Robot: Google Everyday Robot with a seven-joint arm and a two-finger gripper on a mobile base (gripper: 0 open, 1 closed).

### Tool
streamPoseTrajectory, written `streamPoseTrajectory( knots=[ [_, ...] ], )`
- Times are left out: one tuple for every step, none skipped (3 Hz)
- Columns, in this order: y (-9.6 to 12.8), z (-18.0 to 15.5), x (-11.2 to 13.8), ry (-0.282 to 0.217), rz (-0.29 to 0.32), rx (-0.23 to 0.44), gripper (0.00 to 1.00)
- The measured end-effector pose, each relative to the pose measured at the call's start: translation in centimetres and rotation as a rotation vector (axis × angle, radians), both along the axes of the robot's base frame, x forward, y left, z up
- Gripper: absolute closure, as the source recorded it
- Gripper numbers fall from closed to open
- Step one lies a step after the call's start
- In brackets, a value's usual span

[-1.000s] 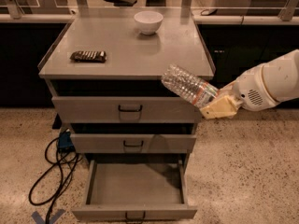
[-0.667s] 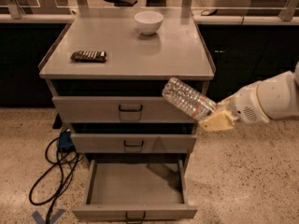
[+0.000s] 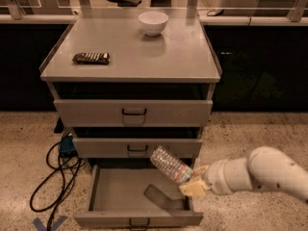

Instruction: Place water bottle into bottom drawer

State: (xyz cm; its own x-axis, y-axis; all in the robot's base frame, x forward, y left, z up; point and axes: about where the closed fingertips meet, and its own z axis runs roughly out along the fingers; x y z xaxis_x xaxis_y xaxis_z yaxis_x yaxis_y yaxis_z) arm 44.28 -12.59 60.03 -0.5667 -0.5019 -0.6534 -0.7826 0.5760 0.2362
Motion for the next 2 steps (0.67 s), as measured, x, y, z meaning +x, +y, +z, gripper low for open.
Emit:
streamPoseTrajectory(
  knots=[
    [2.8,-11.5,-3.4,0.098,-0.035,0.070,1.00],
    [3.9,-14.1,-2.9,0.102,-0.087,0.123,1.00]
  ],
)
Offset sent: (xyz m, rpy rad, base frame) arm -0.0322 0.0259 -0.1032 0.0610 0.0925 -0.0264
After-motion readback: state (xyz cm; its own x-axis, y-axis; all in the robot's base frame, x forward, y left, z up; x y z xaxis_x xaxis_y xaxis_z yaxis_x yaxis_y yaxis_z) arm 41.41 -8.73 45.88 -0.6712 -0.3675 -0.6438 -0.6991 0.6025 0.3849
